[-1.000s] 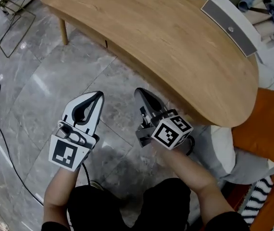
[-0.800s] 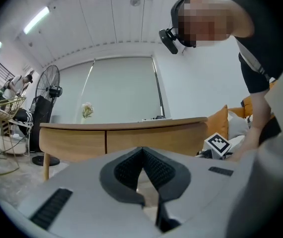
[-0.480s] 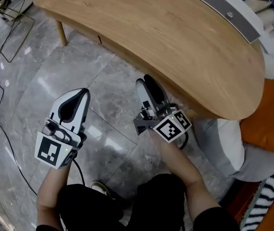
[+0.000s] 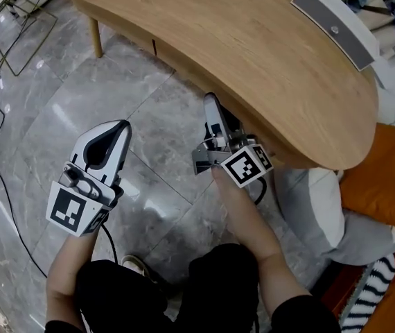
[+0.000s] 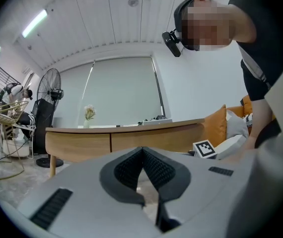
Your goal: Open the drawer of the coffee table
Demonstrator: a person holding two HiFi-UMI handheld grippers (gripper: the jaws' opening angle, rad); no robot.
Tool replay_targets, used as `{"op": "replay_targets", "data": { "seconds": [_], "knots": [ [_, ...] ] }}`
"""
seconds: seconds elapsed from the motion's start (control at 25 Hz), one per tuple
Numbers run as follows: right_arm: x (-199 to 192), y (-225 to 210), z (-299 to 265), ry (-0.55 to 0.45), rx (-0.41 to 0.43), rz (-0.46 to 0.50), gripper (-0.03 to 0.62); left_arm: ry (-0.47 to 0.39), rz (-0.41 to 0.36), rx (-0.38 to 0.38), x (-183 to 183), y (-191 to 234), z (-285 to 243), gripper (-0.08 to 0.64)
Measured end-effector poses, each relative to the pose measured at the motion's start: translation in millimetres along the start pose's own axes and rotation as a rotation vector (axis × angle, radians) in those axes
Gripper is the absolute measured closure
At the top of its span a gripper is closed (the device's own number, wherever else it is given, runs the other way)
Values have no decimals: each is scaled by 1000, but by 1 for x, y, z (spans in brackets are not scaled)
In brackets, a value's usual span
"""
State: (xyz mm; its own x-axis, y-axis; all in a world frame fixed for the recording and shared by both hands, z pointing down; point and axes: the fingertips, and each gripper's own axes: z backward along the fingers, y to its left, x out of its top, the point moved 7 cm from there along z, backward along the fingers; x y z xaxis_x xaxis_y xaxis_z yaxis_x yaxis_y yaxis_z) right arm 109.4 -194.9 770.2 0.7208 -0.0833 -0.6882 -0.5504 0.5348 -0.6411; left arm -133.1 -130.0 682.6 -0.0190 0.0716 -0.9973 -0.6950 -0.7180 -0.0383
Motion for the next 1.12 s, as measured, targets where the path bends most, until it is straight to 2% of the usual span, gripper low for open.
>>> {"op": "replay_targets", "data": {
  "seconds": [0.16,0.2,0.36,0.68,1.12],
  "knots": [
    [-2,0,-3,-5,-7,-43,392,-4,-13,-4,6,-3,3,554],
    [-2,-1,-2,-4,-5,-58,413,-5,-17,-5,8,-4,4,554],
    [-1,-4,1,14,-19,-38,447,2,-26,8,9,-5,13,554],
    [-1,-1,1,30,-44,-5,457,-9,-33,12,14,-7,19,554],
    [0,0,1,35,-52,-69,457,-14,-34,21,17,-8,25,554]
  ]
}}
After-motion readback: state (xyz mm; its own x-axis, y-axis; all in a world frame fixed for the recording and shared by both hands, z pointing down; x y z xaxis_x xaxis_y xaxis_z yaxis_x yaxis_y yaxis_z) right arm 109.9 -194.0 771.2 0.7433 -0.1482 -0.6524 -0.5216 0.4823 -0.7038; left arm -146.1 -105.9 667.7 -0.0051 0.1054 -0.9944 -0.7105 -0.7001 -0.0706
